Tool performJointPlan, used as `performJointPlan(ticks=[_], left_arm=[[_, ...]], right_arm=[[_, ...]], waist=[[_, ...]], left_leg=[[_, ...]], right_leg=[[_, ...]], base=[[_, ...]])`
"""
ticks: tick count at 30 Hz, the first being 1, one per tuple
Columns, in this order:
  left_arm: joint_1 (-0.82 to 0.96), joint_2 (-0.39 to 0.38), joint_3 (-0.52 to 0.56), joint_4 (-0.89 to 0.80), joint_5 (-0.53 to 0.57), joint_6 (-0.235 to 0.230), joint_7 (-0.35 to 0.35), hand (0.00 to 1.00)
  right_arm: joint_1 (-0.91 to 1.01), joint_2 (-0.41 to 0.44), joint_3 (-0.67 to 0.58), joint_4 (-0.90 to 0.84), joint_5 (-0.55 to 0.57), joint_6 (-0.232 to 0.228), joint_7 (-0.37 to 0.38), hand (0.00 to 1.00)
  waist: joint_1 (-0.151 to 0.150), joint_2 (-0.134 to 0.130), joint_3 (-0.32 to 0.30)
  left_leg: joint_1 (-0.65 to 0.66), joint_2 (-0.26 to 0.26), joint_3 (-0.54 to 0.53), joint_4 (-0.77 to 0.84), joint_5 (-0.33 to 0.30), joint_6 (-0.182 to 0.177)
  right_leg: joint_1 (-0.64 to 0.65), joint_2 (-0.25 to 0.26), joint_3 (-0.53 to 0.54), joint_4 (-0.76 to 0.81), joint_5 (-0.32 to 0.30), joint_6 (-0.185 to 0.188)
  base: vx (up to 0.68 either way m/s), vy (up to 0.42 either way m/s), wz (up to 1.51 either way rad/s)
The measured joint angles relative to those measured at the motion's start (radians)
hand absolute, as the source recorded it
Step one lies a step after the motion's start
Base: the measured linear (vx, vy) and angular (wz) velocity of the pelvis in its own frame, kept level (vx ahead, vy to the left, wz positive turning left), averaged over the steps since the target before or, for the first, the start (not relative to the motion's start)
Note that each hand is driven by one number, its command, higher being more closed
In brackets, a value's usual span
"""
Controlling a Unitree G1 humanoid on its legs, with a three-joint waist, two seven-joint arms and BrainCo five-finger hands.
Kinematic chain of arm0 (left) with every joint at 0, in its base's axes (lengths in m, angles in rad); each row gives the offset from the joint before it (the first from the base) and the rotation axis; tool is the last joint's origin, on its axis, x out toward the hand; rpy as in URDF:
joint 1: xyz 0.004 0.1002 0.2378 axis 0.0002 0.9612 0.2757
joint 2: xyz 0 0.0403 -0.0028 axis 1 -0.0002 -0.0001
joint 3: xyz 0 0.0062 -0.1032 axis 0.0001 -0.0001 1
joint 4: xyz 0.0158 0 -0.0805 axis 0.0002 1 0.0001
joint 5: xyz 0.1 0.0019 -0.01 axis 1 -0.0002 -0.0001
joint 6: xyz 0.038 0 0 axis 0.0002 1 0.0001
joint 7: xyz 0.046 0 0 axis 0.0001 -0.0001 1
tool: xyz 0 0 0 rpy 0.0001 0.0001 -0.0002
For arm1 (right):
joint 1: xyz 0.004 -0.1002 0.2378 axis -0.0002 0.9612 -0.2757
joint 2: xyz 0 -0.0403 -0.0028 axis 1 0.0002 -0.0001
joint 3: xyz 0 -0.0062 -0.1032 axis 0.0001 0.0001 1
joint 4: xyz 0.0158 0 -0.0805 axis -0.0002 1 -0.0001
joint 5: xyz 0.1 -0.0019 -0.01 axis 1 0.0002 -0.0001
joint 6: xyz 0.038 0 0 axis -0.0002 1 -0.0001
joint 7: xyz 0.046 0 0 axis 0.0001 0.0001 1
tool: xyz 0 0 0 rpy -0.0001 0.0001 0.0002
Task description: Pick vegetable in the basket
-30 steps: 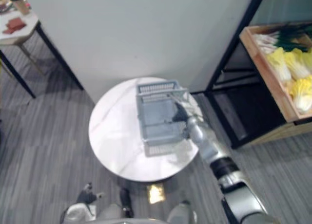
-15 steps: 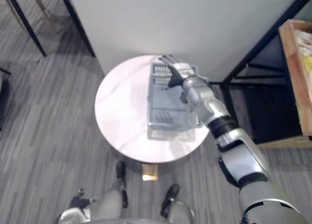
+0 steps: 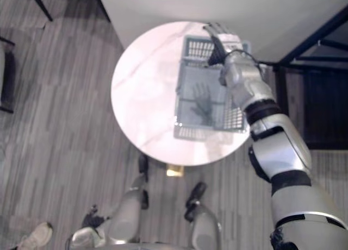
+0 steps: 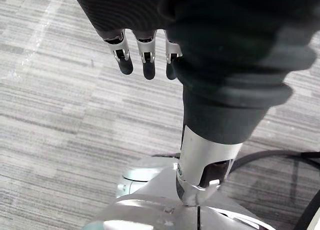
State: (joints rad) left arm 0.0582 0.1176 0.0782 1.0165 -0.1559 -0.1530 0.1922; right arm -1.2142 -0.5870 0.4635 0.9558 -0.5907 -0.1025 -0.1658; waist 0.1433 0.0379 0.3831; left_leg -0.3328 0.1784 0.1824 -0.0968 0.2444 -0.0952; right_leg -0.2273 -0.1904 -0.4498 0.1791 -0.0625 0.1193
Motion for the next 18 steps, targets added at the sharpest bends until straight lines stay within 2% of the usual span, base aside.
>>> performJointPlan(ticks=[5,11,12,18], left_arm=[[-0.016,0.001,-0.018,0.001,-0.001,0.0,0.001,0.0],[-0.017,0.005,-0.043,0.001,-0.029,0.0,0.006,0.0],[-0.017,0.005,-0.044,0.001,-0.035,0.0,0.006,0.0],[-0.017,0.006,-0.053,0.003,-0.037,-0.001,0.011,0.0]], right_arm=[[0.002,-0.029,-0.027,0.044,0.0,0.011,-0.001,0.0],[0.03,-0.035,-0.035,0.04,-0.001,0.008,-0.002,0.0],[0.045,-0.035,-0.035,0.04,-0.004,0.007,-0.002,1.0],[0.082,-0.04,-0.034,0.036,-0.041,0.007,-0.019,1.0]], waist=[[-0.002,0.01,0.009],[-0.002,0.01,0.009],[-0.002,0.01,0.009],[-0.005,0.01,0.009]], left_leg=[[-0.026,-0.01,-0.002,0.0,0.007,0.006],[-0.024,-0.012,-0.002,0.0,0.007,0.006],[-0.024,-0.012,-0.001,-0.002,0.006,0.006],[-0.027,-0.012,0.004,-0.004,0.006,0.006]], right_leg=[[-0.032,-0.014,0.003,0.019,0.0,0.0],[-0.033,-0.019,0.011,0.024,0.0,0.0],[-0.036,-0.02,0.013,0.026,0.0,0.0],[-0.048,-0.022,0.023,0.035,0.0,0.0]], base=[[0.0,-0.003,0.01],[0.0,-0.006,0.0],[0.01,-0.033,-0.03],[0.0,-0.025,-0.04]])
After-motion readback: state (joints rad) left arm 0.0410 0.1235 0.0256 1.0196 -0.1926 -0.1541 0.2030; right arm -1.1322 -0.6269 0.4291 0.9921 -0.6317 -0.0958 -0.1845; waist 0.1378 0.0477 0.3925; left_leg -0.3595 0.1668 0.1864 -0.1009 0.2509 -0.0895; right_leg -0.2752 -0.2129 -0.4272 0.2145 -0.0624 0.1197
